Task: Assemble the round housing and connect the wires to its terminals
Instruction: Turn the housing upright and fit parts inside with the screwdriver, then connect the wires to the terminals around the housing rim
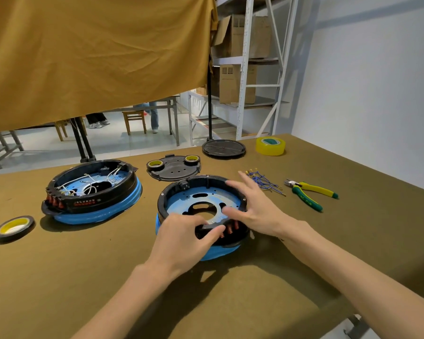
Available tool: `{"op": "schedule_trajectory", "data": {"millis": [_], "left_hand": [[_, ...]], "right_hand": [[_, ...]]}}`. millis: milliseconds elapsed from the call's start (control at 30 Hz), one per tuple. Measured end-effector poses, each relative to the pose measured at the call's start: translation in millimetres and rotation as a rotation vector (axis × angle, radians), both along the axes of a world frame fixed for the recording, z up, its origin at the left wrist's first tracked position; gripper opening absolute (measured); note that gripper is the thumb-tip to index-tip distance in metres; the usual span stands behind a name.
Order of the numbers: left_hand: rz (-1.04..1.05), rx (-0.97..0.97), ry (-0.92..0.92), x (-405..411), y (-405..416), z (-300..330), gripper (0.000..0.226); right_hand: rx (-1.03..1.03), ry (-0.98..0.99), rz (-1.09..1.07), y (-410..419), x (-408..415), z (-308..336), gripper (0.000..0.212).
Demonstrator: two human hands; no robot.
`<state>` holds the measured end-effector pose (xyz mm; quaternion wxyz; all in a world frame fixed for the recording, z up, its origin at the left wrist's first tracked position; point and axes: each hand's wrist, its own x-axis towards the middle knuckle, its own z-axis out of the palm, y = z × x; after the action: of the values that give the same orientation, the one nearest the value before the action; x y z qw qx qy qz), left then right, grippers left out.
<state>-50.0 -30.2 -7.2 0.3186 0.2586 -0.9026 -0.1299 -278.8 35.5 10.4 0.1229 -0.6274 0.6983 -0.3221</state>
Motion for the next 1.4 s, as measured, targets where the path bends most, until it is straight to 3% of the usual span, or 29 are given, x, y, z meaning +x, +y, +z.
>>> {"op": "schedule_trajectory", "data": {"millis": [100,233,333,400,500,600,733,833,933,1067,1167,1400], "left_hand": [[-0.014,0.037,0.045,-8,14,3,0.058],[-0.081,0.126,0.053,-14,1,26,0.04],[-0.163,0.094,-0.146,-17,-4,33,0.039],[-0.16,0.114,-0.236,-20,-1,30,0.043],[-0.124,0.142,-0.167,-29,2,21,0.036],[-0.102,0.186,-0.132,-46,14,19,0.03],[-0.196,0.315,-0.186,-54,15,27,0.032],[-0.23,0.25,-0.325,-49,5,30,0.04],[-0.168,0.128,-0.355,-49,6,24,0.038],[-0.128,0.069,-0.329,-54,9,17,0.038],[-0.127,0.106,-0.315,-55,5,16,0.038],[-0.102,0.12,-0.303,-56,5,14,0.04]], "right_hand": [[0.055,-0.2,-0.233,-5,5,-8,0.102],[0.041,-0.23,-0.256,-6,0,-4,0.067],[0.099,-0.254,-0.186,-5,-2,12,0.06],[0.062,-0.246,-0.274,-4,2,15,0.056],[-0.014,-0.311,-0.439,7,9,7,0.034],[0.009,-0.274,-0.44,18,12,-7,0.024],[0.029,-0.234,-0.347,24,1,2,0.041],[0.072,-0.165,-0.383,24,-1,8,0.054],[-0.01,-0.166,-0.46,27,10,0,0.033],[0.079,-0.197,-0.391,21,21,-11,0.014],[0.051,-0.274,-0.375,14,23,-17,0.039],[0.023,-0.383,-0.342,7,19,-24,0.056]]}}
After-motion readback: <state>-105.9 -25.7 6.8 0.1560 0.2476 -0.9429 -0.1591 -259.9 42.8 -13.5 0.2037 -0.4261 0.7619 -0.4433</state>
